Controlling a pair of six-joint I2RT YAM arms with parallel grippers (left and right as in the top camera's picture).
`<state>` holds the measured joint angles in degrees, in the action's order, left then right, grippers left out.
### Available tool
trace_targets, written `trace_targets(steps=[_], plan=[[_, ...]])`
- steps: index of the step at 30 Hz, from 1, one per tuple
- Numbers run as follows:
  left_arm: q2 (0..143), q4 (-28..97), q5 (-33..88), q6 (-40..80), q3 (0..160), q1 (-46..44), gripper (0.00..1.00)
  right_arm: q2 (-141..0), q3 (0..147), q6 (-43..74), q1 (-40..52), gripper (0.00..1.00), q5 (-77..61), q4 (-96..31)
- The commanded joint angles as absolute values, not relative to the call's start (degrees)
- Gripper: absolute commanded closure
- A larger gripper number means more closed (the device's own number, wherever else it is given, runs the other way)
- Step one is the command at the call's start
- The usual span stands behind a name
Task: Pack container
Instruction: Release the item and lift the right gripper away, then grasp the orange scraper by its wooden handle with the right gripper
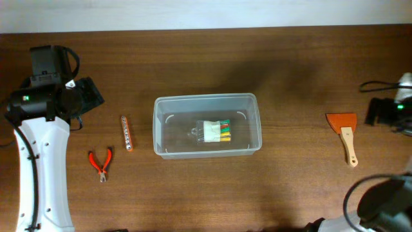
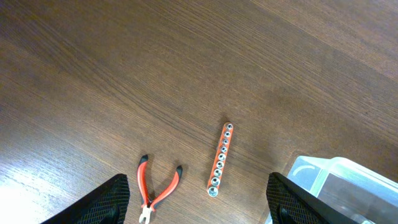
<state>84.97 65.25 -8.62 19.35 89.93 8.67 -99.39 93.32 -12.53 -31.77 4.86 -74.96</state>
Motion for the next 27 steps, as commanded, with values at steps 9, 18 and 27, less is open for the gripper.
trace_targets(steps=[9, 18, 27], plan=[[84.51, 64.73, -9.28, 19.90, 90.78, 8.69, 0.27, -99.74, 66.00, -19.33, -26.59, 0.02, 5.61, -50.83], [84.51, 64.71, -9.28, 19.90, 90.78, 8.69, 0.27, -99.90, 62.67, -23.46, -26.72, 0.02, 1.37, -44.69], [84.51, 64.71, -9.28, 19.90, 90.78, 8.69, 0.27, -102.63, 62.67, -23.73, -28.16, 0.02, 0.19, -42.57]])
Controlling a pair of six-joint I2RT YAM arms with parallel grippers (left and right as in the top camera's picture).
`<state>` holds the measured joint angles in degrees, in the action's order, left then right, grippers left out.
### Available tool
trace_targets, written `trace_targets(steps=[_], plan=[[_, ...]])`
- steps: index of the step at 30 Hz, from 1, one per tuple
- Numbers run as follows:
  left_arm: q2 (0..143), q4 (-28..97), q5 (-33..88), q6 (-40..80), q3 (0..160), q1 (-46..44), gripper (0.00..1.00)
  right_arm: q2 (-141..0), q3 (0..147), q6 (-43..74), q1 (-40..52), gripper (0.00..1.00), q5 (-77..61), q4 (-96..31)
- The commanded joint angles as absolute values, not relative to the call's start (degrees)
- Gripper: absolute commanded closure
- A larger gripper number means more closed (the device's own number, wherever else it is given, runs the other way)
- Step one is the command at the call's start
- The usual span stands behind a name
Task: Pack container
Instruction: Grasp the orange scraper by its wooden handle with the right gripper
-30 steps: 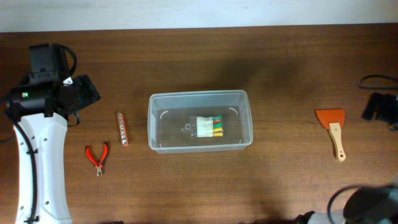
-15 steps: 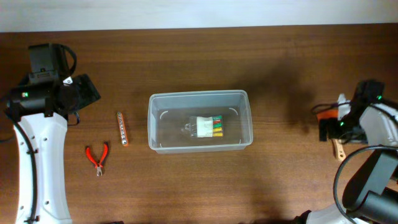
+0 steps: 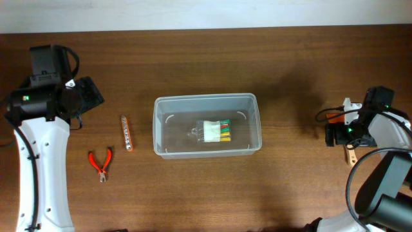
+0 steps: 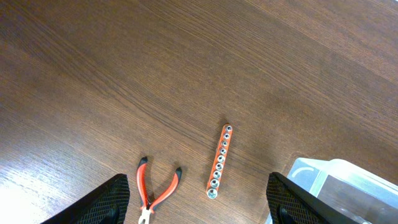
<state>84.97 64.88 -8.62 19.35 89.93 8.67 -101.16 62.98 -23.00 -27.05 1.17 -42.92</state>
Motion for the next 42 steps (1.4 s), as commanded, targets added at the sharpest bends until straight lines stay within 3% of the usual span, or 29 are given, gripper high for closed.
trace_targets(steps=[1, 9, 37, 42], plan=[[84.51, 64.71, -9.28, 19.90, 90.78, 8.69, 0.27, -102.76, 62.67, -23.73, -28.67, 0.01, 0.16, -42.54], [84.51, 64.69, -9.28, 19.90, 90.78, 8.69, 0.27, -103.31, 62.67, -23.75, -32.71, 0.01, -2.85, -41.74], [84.51, 64.73, -9.26, 19.90, 90.78, 8.69, 0.27, -105.60, 56.99, -22.02, -32.75, 0.01, -3.27, -36.32], [84.51, 64.73, -9.26, 19.90, 90.78, 8.69, 0.27, -105.60, 56.77, -22.02, -32.75, 0.07, -3.25, -35.97]])
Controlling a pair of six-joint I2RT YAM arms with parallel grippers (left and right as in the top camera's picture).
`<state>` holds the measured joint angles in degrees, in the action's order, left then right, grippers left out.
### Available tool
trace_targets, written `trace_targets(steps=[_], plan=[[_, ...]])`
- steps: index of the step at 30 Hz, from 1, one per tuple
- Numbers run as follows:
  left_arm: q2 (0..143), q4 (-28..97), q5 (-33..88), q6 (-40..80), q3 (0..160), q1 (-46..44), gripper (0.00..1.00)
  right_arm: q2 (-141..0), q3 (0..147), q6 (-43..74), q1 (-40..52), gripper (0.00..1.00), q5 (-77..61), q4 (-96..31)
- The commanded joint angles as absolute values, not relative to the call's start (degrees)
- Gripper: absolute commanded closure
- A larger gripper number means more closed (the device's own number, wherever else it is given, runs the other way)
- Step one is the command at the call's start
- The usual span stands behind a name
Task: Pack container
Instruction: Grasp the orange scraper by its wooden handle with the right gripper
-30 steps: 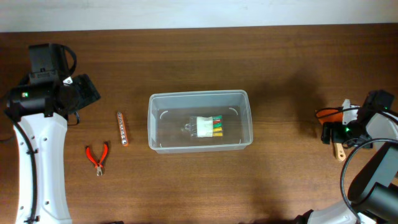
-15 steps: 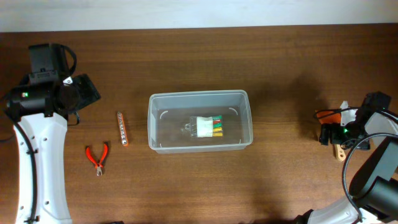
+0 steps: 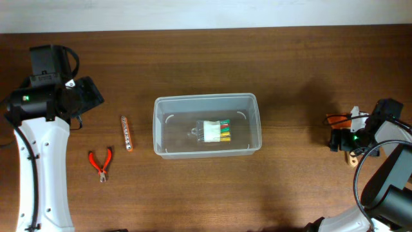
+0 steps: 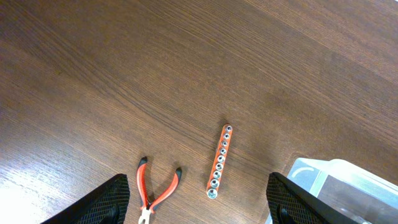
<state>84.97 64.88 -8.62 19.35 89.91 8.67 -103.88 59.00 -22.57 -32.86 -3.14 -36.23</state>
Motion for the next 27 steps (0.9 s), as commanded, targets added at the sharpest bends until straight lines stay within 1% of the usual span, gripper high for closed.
trace_targets(steps=[1, 3, 4, 9, 12, 15, 17, 18, 19, 21, 22, 25, 27], plan=[[84.51, 64.73, -9.26, 19.90, 90.78, 8.69, 0.27, -105.60, 56.77, -22.00, -32.75, 0.11, -3.27, -35.97], [84.51, 64.73, -9.28, 19.90, 90.78, 8.69, 0.27, -105.60, 56.77, -21.89, -32.75, 0.23, -3.27, -35.97], [84.51, 64.73, -9.26, 19.90, 90.78, 8.69, 0.27, -105.62, 56.77, -21.54, -32.75, 0.27, -3.27, -35.94], [84.51, 64.75, -9.26, 19.90, 90.78, 8.69, 0.27, -105.60, 56.77, -21.52, -32.75, 0.39, -3.27, -35.99], [84.51, 64.75, -9.26, 19.90, 90.78, 8.69, 0.27, -105.60, 56.77, -21.52, -32.75, 0.50, -3.27, -35.97], [84.51, 64.97, -9.26, 19.90, 90.78, 8.69, 0.27, -105.60, 56.77, -21.54, -32.75, 0.56, -3.27, -35.94], [84.51, 65.08, -9.26, 19.90, 90.78, 8.69, 0.27, -105.60, 56.77, -21.54, -32.75, 0.62, -3.27, -35.92], [84.51, 65.10, -9.26, 19.90, 90.78, 8.69, 0.27, -105.60, 56.77, -21.54, -32.75, 0.67, -3.27, -35.90], [84.51, 65.10, -9.26, 19.90, 90.78, 8.69, 0.27, -105.60, 56.77, -21.54, -32.75, 0.68, -3.27, -35.90], [84.51, 65.10, -9.26, 19.90, 90.78, 8.69, 0.27, -105.60, 56.77, -21.54, -32.75, 0.77, -3.27, -35.88], [84.51, 65.10, -9.26, 19.90, 90.78, 8.69, 0.28, -105.60, 56.77, -21.52, -32.75, 0.80, -3.27, -35.77], [84.51, 65.12, -9.23, 19.92, 90.78, 8.69, 0.27, -105.60, 56.77, -20.64, -32.75, 0.82, -3.27, -35.55], [84.51, 65.12, -9.23, 19.92, 90.78, 8.69, 0.27, -105.62, 56.77, -20.51, -32.75, 0.86, -3.27, -35.51]])
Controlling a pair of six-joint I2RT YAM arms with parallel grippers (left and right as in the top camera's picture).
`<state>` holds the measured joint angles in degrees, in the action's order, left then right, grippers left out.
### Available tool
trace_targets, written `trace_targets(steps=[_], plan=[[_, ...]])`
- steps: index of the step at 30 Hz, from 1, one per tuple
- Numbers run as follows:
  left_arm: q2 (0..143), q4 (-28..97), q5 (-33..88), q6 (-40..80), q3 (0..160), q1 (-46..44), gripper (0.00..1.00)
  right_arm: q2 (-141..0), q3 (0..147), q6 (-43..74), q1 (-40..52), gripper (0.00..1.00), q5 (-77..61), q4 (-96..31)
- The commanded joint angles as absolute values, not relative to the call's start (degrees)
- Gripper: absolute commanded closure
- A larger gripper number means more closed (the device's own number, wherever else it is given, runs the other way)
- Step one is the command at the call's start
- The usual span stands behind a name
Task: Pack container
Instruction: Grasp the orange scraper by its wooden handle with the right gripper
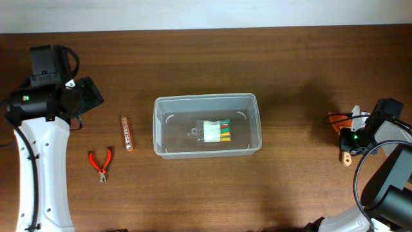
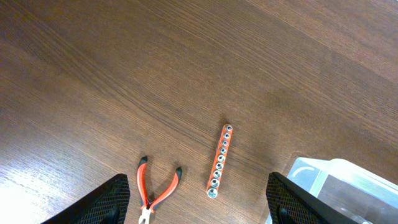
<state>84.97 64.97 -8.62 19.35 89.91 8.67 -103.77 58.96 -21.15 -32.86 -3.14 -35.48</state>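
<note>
A clear plastic container (image 1: 206,98) stands mid-table with a pack of coloured sticks (image 1: 217,131) inside; one of its corners (image 2: 336,180) shows in the left wrist view. Red-handled pliers (image 1: 100,162) (image 2: 152,190) and an orange socket rail (image 1: 126,133) (image 2: 219,160) lie to its left. My left gripper (image 2: 202,205) hangs open above them, holding nothing. At the far right, my right gripper (image 1: 353,136) sits on the scraper, whose orange blade (image 1: 335,119) and wooden handle tip (image 1: 346,158) stick out. Its jaws are hidden.
The table's back edge (image 1: 206,29) meets a white wall. Cables (image 1: 338,117) trail by the right arm near the table's right end. Bare wood lies between the container and the scraper.
My right gripper has shifted slightly over the scraper. A bit more of the orange blade shows, and the handle tip lies a little further left. The left arm has not moved.
At first the scraper lay free at the far right, with my right gripper beyond it at the table's edge. Then the gripper was over the blade, and later over the handle, where it stays now. My left gripper stayed open above the pliers and socket rail throughout.
</note>
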Motion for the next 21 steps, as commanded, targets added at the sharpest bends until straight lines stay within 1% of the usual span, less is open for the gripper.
trace_targets(steps=[1, 4, 14, 21], plan=[[84.51, 65.10, -9.23, 19.92, 90.78, 8.69, 0.27, -105.60, 56.77, -20.51, -32.75, 0.88, -3.27, -35.51], [84.51, 65.12, -9.26, 19.92, 90.78, 8.69, 0.27, -105.60, 56.77, -20.51, -32.75, 0.96, -3.27, -35.51], [84.51, 65.14, -9.30, 19.88, 90.80, 8.69, 0.27, -105.58, 57.41, -20.49, -32.47, 0.96, -5.06, -35.77], [84.51, 65.25, -9.30, 19.86, 90.80, 8.69, 0.27, -103.35, 66.04, -20.80, -28.60, 0.96, -7.09, -43.38]])
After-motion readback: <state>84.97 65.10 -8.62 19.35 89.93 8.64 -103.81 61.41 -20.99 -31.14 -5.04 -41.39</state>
